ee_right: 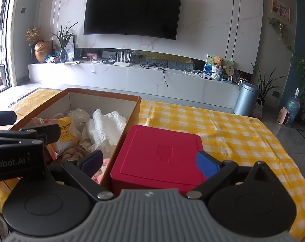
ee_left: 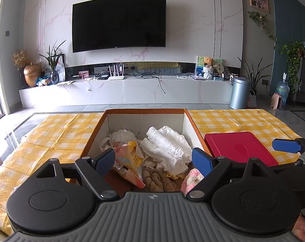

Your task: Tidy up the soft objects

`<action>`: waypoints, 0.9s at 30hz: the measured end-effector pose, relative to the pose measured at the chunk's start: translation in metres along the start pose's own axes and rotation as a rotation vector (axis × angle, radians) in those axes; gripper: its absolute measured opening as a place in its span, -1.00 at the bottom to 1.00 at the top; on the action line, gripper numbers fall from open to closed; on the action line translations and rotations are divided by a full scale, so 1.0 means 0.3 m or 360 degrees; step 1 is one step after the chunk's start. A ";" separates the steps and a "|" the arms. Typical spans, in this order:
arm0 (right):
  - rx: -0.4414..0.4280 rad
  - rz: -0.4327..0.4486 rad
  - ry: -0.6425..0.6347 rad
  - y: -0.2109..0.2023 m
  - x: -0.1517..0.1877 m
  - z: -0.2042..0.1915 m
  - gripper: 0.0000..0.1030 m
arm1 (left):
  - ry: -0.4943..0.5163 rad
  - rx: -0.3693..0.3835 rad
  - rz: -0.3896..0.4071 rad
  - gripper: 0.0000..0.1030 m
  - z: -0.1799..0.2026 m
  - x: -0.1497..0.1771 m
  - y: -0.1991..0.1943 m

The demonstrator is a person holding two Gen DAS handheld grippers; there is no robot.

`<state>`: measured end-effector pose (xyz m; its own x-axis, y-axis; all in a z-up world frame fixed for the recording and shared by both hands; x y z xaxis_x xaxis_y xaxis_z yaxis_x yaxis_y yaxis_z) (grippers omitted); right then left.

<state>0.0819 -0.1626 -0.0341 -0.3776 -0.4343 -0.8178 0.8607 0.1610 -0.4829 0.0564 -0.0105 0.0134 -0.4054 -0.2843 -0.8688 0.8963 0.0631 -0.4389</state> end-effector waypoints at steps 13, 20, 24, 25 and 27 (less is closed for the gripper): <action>0.0001 -0.0013 -0.0008 0.009 0.002 -0.004 0.89 | 0.0009 -0.0008 -0.0009 0.96 -0.002 0.005 0.002; 0.0004 -0.0027 -0.0017 0.017 0.005 -0.008 0.89 | 0.0027 -0.0021 -0.0009 0.95 -0.002 0.007 0.004; 0.0005 -0.0030 -0.0019 0.019 0.005 -0.008 0.89 | 0.0027 -0.0027 -0.0012 0.95 -0.003 0.009 0.008; 0.0004 -0.0032 -0.0020 0.019 0.005 -0.008 0.89 | 0.0028 -0.0028 -0.0015 0.95 -0.003 0.010 0.009; 0.0004 -0.0035 -0.0019 0.022 0.007 -0.008 0.89 | 0.0026 -0.0029 -0.0019 0.95 -0.004 0.010 0.012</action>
Point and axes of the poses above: each gripper's, at about its wrist camera, not at the fingertips, and y roughly the way its jaws point, z to its right, x to its underside, the point moved 2 cm from there along y, roughly the way its jaws point, and after that the axes turned 15 degrees about -y, right-handed, at the moved point
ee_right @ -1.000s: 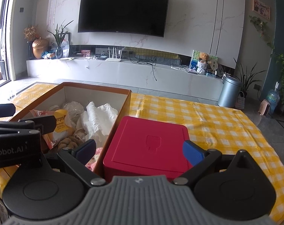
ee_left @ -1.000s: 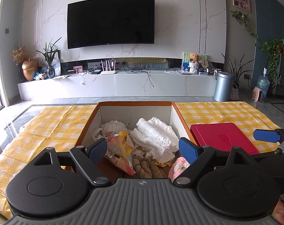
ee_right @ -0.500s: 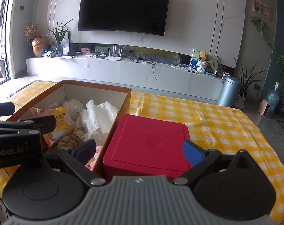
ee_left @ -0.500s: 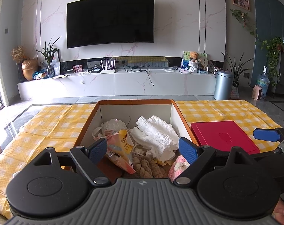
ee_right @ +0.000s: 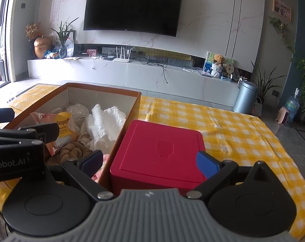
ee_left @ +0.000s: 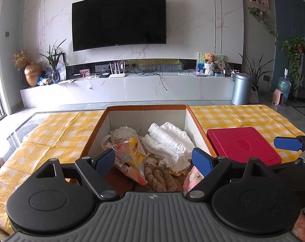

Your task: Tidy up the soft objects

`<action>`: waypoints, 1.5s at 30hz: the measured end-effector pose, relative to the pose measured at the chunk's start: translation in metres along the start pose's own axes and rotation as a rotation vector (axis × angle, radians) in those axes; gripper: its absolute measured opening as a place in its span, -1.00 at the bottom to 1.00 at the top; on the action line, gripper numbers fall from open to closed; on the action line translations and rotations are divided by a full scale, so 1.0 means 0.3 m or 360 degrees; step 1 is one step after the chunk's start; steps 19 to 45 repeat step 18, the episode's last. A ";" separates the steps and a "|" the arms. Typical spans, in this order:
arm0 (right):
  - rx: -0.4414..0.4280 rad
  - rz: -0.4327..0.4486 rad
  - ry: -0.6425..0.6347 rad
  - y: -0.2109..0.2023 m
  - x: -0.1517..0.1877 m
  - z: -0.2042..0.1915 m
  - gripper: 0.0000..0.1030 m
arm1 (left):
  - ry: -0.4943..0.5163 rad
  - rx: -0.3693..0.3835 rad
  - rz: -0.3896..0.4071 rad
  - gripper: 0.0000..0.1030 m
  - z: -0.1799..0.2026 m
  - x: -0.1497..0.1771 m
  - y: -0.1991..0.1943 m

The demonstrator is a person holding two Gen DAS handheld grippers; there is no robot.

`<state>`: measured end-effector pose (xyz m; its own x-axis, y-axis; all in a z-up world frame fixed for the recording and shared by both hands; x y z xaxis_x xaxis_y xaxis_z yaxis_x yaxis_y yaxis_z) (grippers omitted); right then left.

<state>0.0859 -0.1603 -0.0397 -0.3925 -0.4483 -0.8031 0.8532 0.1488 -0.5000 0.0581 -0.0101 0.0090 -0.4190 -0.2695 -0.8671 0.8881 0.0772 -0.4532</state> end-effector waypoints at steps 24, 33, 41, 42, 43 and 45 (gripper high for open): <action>-0.0015 0.0000 0.0017 0.006 0.005 -0.003 0.89 | -0.0023 0.0004 -0.0009 0.95 0.000 0.009 0.001; -0.0015 0.0000 0.0017 0.006 0.005 -0.003 0.89 | -0.0023 0.0004 -0.0009 0.95 0.000 0.009 0.001; -0.0015 0.0000 0.0017 0.006 0.005 -0.003 0.89 | -0.0023 0.0004 -0.0009 0.95 0.000 0.009 0.001; -0.0015 0.0000 0.0017 0.006 0.005 -0.003 0.89 | -0.0023 0.0004 -0.0009 0.95 0.000 0.009 0.001; -0.0015 0.0000 0.0017 0.006 0.005 -0.003 0.89 | -0.0023 0.0004 -0.0009 0.95 0.000 0.009 0.001; -0.0015 0.0000 0.0017 0.006 0.005 -0.003 0.89 | -0.0023 0.0004 -0.0009 0.95 0.000 0.009 0.001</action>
Point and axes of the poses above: each gripper's, at about its wrist camera, not at the fingertips, and y roughly the way its jaws point, z to its right, x to its underside, the point moved 2 cm from there along y, roughly the way its jaws point, and after that the axes turned 15 degrees about -y, right-handed, at the moved point
